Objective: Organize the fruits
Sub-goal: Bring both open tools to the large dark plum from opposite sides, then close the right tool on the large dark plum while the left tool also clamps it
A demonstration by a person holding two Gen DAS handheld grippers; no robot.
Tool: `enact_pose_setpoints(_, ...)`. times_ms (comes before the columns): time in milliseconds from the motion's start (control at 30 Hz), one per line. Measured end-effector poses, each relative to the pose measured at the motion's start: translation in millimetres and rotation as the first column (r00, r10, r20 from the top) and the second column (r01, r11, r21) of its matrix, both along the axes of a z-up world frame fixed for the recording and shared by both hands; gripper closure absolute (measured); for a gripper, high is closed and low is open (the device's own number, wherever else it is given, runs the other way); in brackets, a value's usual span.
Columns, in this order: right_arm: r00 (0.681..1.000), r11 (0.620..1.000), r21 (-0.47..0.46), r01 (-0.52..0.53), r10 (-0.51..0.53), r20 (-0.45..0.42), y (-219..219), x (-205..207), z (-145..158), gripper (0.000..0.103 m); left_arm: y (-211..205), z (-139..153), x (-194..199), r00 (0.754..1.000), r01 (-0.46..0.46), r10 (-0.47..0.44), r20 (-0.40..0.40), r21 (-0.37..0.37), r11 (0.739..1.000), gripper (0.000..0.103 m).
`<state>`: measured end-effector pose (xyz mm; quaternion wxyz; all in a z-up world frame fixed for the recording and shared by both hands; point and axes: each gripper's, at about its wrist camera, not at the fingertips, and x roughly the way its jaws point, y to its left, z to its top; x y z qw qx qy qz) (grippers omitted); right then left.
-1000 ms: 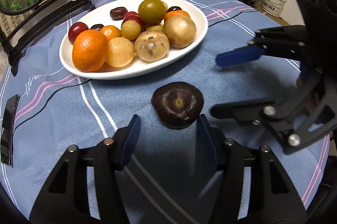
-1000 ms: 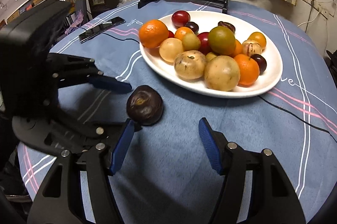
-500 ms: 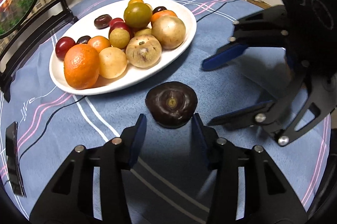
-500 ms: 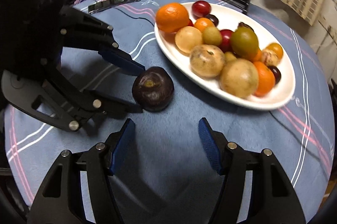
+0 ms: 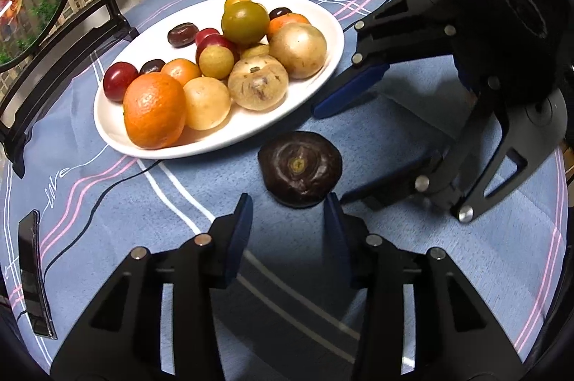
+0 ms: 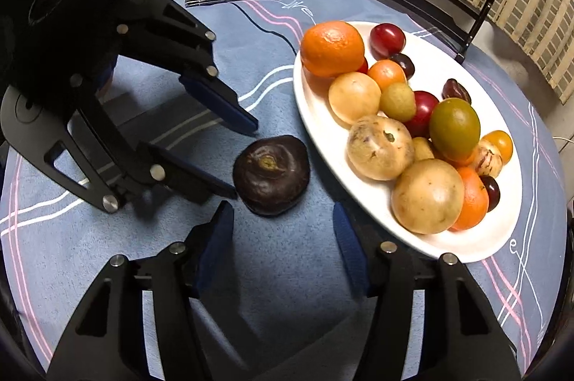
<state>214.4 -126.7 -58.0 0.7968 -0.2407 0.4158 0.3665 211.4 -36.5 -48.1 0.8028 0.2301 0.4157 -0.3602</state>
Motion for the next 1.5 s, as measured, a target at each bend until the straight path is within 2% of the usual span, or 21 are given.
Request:
enact_pose_setpoints(233, 0.999, 0.998, 0.058, 0.024, -0.023, -0.025, -3, 9, -2, 0.044, 0, -1, 4, 1.0, 0.021, -0.021, 0.0, -0.009, 1.0, 0.064)
enact_pose_setpoints(367, 0.999, 0.997, 0.084, -0.002, 0.006, -0.047, -1, 14, -2, 0.054, 7, -3, 11, 0.999, 0.033, -0.033, -0.014, -0.026, 0.999, 0.061)
enact_pose_setpoints(467, 0.998, 0.996, 0.089, -0.004, 0.009, -0.054, -1, 15, 0, 0.057, 14, -2, 18, 1.0, 0.014, -0.015, -0.012, -0.021, 1.0, 0.059)
enact_pose_setpoints(833, 1.0, 0.998, 0.059, 0.011, -0.013, 0.025, 9, 4, -1, 0.059, 7, -1, 12, 0.998, 0.05, -0.05, 0.025, 0.0, 0.999, 0.062)
enact_pose_setpoints(1033, 1.0, 0.992, 0.125, 0.018, -0.015, -0.018, -9, -5, 1, 0.06, 5, 2, 3, 0.995, 0.099, -0.098, 0.012, -0.04, 0.994, 0.063)
enact_pose_setpoints(1167, 0.999, 0.991, 0.131, 0.019, -0.014, -0.04, -17, -11, -1, 0.06, -1, -1, -1, 0.993, 0.12, -0.121, -0.006, -0.054, 0.991, 0.063)
enact_pose_setpoints(1233, 0.998, 0.989, 0.149, 0.016, -0.008, -0.056, -22, -14, -1, 0.06, -1, -1, -4, 0.991, 0.134, -0.136, -0.019, -0.074, 0.988, 0.061)
enact_pose_setpoints(1267, 0.998, 0.987, 0.161, 0.016, -0.006, -0.063, -25, -15, 0, 0.06, -2, -1, -5, 0.989, 0.141, -0.143, -0.023, -0.079, 0.987, 0.054)
enact_pose_setpoints(1300, 0.998, 0.986, 0.168, 0.022, -0.012, -0.065, -29, -17, 0, 0.06, -2, -2, -6, 0.987, 0.151, -0.154, -0.033, -0.083, 0.985, 0.035)
enact_pose_setpoints(1333, 0.997, 0.984, 0.174, 0.032, -0.02, -0.07, -33, -17, 1, 0.06, -2, -1, -9, 0.984, 0.172, -0.176, -0.037, -0.096, 0.98, 0.029)
enact_pose_setpoints(1500, 0.995, 0.977, 0.21, 0.041, -0.02, -0.102, -44, -19, 0, 0.06, -12, -2, -21, 0.972, 0.231, -0.234, -0.028, -0.094, 0.969, 0.028)
